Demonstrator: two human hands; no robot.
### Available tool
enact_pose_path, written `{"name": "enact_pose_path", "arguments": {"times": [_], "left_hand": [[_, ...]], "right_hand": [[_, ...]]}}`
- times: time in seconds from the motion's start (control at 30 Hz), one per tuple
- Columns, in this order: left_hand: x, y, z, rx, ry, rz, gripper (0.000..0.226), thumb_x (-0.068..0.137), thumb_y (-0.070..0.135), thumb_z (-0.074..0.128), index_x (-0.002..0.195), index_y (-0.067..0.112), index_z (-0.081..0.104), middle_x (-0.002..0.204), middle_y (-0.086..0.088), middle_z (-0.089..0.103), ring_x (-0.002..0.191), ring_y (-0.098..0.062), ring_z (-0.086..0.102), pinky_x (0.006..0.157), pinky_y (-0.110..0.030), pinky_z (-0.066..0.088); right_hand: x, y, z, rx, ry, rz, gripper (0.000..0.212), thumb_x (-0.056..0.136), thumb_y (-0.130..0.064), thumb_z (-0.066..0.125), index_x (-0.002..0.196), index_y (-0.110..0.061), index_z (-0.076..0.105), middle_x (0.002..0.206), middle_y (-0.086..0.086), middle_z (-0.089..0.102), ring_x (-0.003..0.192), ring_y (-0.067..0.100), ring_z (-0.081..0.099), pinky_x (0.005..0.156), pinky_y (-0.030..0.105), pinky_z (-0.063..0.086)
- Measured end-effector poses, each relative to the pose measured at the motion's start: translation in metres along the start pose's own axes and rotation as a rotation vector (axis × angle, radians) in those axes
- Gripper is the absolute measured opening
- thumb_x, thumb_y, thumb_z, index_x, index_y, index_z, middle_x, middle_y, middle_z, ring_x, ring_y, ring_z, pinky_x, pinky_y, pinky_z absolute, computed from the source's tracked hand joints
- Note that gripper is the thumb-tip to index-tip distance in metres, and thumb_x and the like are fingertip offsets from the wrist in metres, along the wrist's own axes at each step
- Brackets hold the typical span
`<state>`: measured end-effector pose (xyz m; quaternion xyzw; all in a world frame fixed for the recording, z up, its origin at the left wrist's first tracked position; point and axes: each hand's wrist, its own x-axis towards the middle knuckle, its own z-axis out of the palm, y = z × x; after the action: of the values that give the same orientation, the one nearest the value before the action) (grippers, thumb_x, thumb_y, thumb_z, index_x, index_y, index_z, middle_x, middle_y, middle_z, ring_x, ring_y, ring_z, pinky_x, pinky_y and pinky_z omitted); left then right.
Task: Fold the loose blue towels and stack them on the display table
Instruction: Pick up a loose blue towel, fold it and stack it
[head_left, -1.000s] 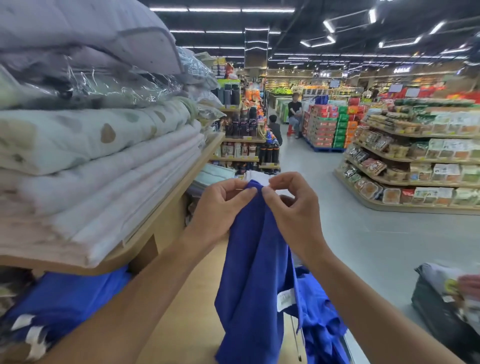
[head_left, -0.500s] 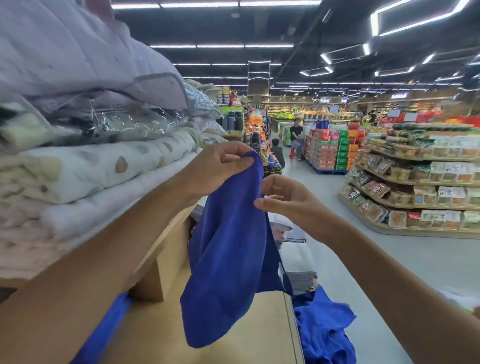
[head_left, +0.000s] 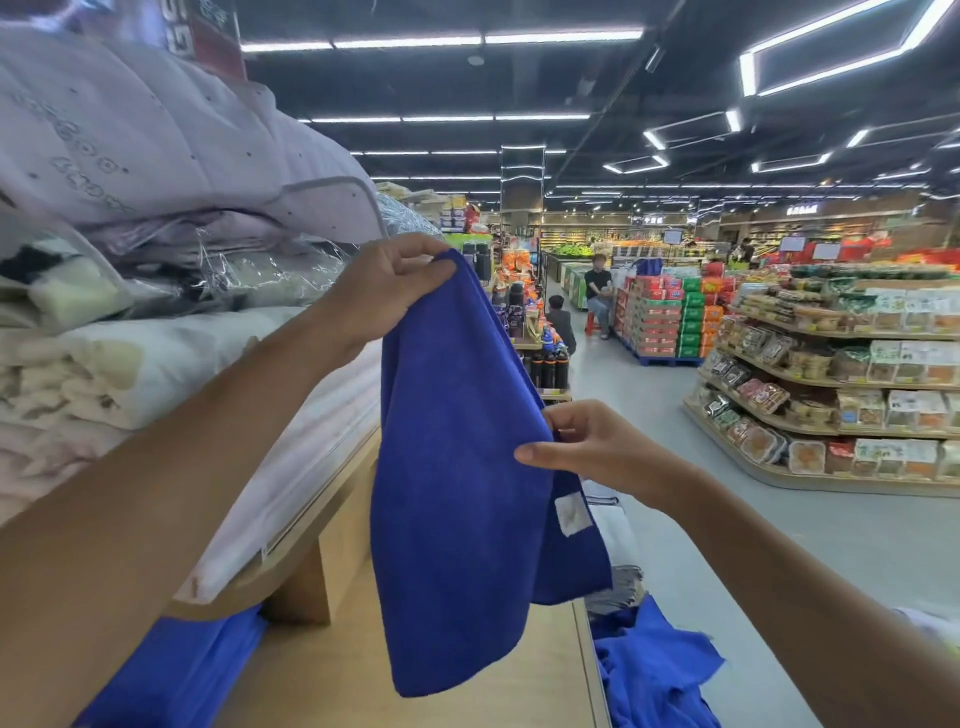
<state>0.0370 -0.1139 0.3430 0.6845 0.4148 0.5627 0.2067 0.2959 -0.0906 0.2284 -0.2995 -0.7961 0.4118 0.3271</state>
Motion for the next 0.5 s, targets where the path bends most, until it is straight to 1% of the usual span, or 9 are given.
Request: {"name": "enact_pose_path", "arguments": {"times": [0.03, 0.1, 0.17, 0.23, 0.3, 0.37, 0.4, 0.43, 0.5], "left_hand": [[0.001, -0.001, -0.002, 0.001, 0.018, 0.009, 0.021, 0.096, 0.024, 0.067, 0.086, 0.040, 0.077, 0.085, 0.007, 0.078, 0.074, -0.005, 0.071, 0.065, -0.018, 0.055], [0.003, -0.002, -0.005, 0.003, 0.058, 0.025, 0.022, 0.096, 0.025, 0.067, 0.085, 0.041, 0.077, 0.084, 0.009, 0.078, 0.072, -0.003, 0.069, 0.064, -0.017, 0.054], [0.004, -0.003, -0.009, 0.006, 0.104, 0.036, 0.022, 0.096, 0.025, 0.066, 0.085, 0.040, 0.077, 0.082, 0.010, 0.077, 0.070, -0.002, 0.069, 0.062, -0.017, 0.053], [0.005, -0.006, -0.013, 0.002, 0.139, 0.046, 0.024, 0.096, 0.023, 0.066, 0.084, 0.040, 0.078, 0.080, 0.011, 0.077, 0.068, -0.002, 0.069, 0.060, -0.016, 0.053], [0.005, -0.009, -0.014, 0.017, 0.157, 0.043, 0.025, 0.097, 0.021, 0.066, 0.083, 0.039, 0.078, 0.079, 0.011, 0.077, 0.067, -0.002, 0.070, 0.058, -0.016, 0.053], [0.003, -0.014, -0.014, 0.033, 0.176, 0.028, 0.024, 0.097, 0.020, 0.066, 0.084, 0.036, 0.077, 0.080, 0.010, 0.077, 0.067, -0.003, 0.069, 0.059, -0.016, 0.052], [0.001, -0.017, -0.014, 0.035, 0.192, 0.019, 0.022, 0.097, 0.020, 0.065, 0.085, 0.034, 0.076, 0.081, 0.009, 0.077, 0.067, -0.004, 0.069, 0.059, -0.017, 0.052], [-0.001, -0.020, -0.015, 0.040, 0.211, 0.011, 0.020, 0.097, 0.019, 0.065, 0.087, 0.032, 0.075, 0.081, 0.009, 0.077, 0.067, -0.004, 0.069, 0.060, -0.018, 0.052], [-0.010, -0.026, -0.016, 0.058, 0.255, 0.003, 0.016, 0.098, 0.019, 0.065, 0.090, 0.030, 0.074, 0.080, 0.009, 0.077, 0.067, -0.004, 0.068, 0.061, -0.020, 0.053]], "right_hand": [[-0.003, 0.004, -0.003, -0.009, -0.006, 0.028, 0.035, 0.086, -0.035, 0.081, 0.100, -0.003, 0.075, 0.103, 0.014, 0.077, 0.096, 0.029, 0.074, 0.089, 0.052, 0.059], [-0.010, 0.013, -0.010, -0.060, -0.031, 0.088, 0.036, 0.081, -0.048, 0.080, 0.082, -0.012, 0.075, 0.082, 0.008, 0.074, 0.078, 0.018, 0.068, 0.073, 0.033, 0.051], [-0.017, 0.019, -0.018, -0.127, -0.087, 0.131, 0.032, 0.087, -0.047, 0.077, 0.068, -0.020, 0.074, 0.067, -0.003, 0.070, 0.067, 0.006, 0.063, 0.066, 0.020, 0.047], [-0.022, 0.027, -0.025, -0.144, -0.081, 0.175, 0.024, 0.093, -0.037, 0.075, 0.081, -0.017, 0.080, 0.083, 0.000, 0.078, 0.080, 0.011, 0.072, 0.074, 0.030, 0.059], [-0.026, 0.032, -0.033, -0.141, -0.055, 0.191, 0.024, 0.094, -0.030, 0.073, 0.098, -0.008, 0.082, 0.097, 0.001, 0.080, 0.092, 0.016, 0.076, 0.084, 0.040, 0.063], [-0.030, 0.038, -0.042, -0.170, -0.021, 0.192, 0.022, 0.094, -0.023, 0.074, 0.093, -0.002, 0.080, 0.091, -0.003, 0.080, 0.086, 0.008, 0.075, 0.084, 0.044, 0.063], [-0.032, 0.040, -0.046, -0.191, 0.004, 0.195, 0.021, 0.094, -0.020, 0.074, 0.089, 0.000, 0.079, 0.088, 0.001, 0.079, 0.083, 0.012, 0.074, 0.085, 0.048, 0.062], [-0.034, 0.043, -0.052, -0.208, 0.032, 0.194, 0.020, 0.093, -0.018, 0.074, 0.088, 0.001, 0.077, 0.090, 0.009, 0.078, 0.083, 0.024, 0.073, 0.087, 0.052, 0.060], [-0.039, 0.044, -0.061, -0.206, 0.099, 0.163, 0.019, 0.092, -0.018, 0.075, 0.090, 0.001, 0.076, 0.097, 0.020, 0.076, 0.093, 0.042, 0.070, 0.087, 0.051, 0.061]]}}
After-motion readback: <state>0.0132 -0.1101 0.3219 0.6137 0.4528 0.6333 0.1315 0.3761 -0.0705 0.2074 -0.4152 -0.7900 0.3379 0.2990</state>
